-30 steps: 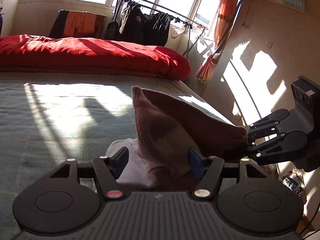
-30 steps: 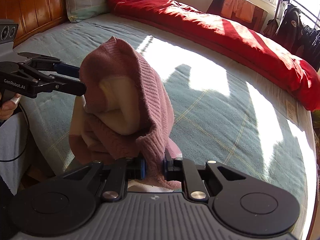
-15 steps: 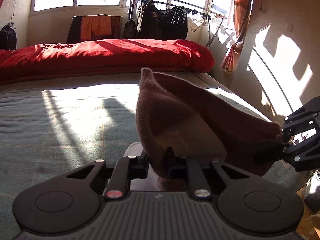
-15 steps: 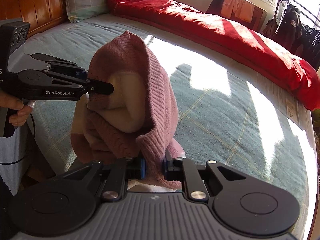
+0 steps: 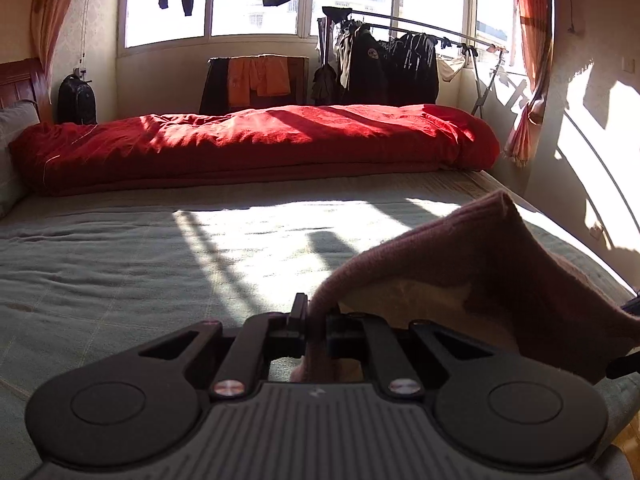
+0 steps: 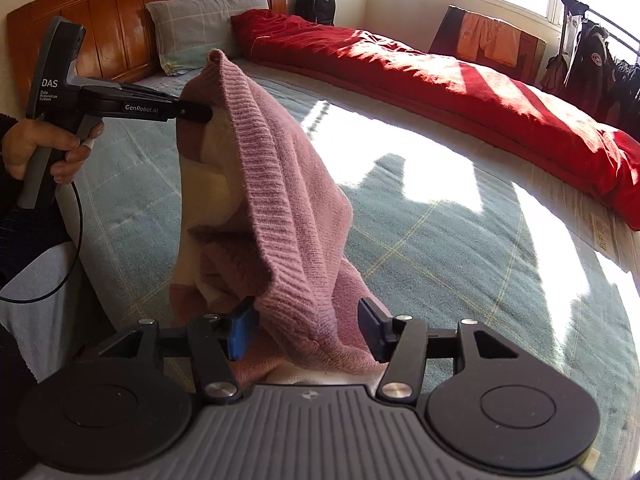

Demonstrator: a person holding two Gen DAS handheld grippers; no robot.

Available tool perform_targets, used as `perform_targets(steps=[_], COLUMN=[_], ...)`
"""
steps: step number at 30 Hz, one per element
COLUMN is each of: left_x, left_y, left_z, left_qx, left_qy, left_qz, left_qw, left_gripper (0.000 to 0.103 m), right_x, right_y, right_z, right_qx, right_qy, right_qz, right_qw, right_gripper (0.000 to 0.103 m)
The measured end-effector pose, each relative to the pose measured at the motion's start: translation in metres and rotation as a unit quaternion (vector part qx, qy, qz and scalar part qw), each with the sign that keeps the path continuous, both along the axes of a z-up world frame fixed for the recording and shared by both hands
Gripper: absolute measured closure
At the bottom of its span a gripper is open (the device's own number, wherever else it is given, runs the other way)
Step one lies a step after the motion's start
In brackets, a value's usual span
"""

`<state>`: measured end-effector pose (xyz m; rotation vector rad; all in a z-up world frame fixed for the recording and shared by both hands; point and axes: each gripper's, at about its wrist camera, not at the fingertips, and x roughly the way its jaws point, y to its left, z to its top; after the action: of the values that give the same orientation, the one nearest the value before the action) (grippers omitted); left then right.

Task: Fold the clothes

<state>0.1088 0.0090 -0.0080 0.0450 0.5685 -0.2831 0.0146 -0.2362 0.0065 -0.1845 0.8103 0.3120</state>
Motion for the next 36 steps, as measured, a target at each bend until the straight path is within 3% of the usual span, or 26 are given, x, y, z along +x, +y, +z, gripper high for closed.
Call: perform_targets(steps=[6,11,14,16,19,21,23,28,30,31,33,34,36], left_x=[0.002,0.007,0.010,0.010,0.010,0.011,0.012,0.016,0.016,0.016,0.014,0.013,0.011], left_y=[0.010,0.014,0.013,0.012,0.011,0.013,0.015,0.019,0.019,0.019,0.018,0.019,0.021], left_z=[0.000,0.002,0.002,0.002,0.002,0.001,-0.001,-0.003,-0.003,-0.003,-0.003,-0.002,0.000], left_qx=[0.010,0.014,0.019,0.021,0.023,0.024,0.024,0.028,0.030,0.031,0.033,0.036,0.043], left_qy=[0.006,0.013,0.015,0.018,0.022,0.027,0.033,0.041,0.040,0.041,0.042,0.042,0.041], left_qz=[0.010,0.012,0.011,0.011,0.012,0.013,0.013,0.009,0.006,0.005,0.004,0.003,0.001], left_qw=[0.9999,0.9998,0.9996,0.9996,0.9994,0.9993,0.9991,0.9987,0.9987,0.9987,0.9986,0.9985,0.9982], left_gripper=[0.097,0.097,0.097,0.097,0.097,0.097,0.097,0.097,0.097,0.097,0.097,0.097,0.097], right_x=[-0.004,-0.008,-0.008,-0.007,-0.007,-0.006,-0.005,-0.015,-0.017,-0.017,-0.017,-0.016,-0.010], right_y=[0.006,0.018,0.033,0.045,0.058,0.064,0.069,0.070,0.074,0.077,0.081,0.082,0.079], right_z=[-0.003,-0.003,-0.009,-0.017,-0.030,-0.039,-0.048,-0.066,-0.069,-0.071,-0.073,-0.071,-0.058], right_qx=[-0.086,-0.166,-0.240,-0.298,-0.343,-0.356,-0.365,-0.399,-0.400,-0.403,-0.407,-0.400,-0.363], right_qy=[0.014,0.018,0.015,0.010,0.011,0.017,0.030,0.037,0.033,0.032,0.026,0.026,0.027], right_qz=[0.073,0.157,0.223,0.272,0.335,0.361,0.374,0.393,0.387,0.380,0.365,0.355,0.317], right_qw=[0.994,0.973,0.945,0.915,0.878,0.862,0.852,0.827,0.830,0.832,0.837,0.845,0.876], right_gripper=[0.042,0.042,0.042,0.042,0.045,0.051,0.063,0.065,0.068,0.080,0.083,0.085,0.087])
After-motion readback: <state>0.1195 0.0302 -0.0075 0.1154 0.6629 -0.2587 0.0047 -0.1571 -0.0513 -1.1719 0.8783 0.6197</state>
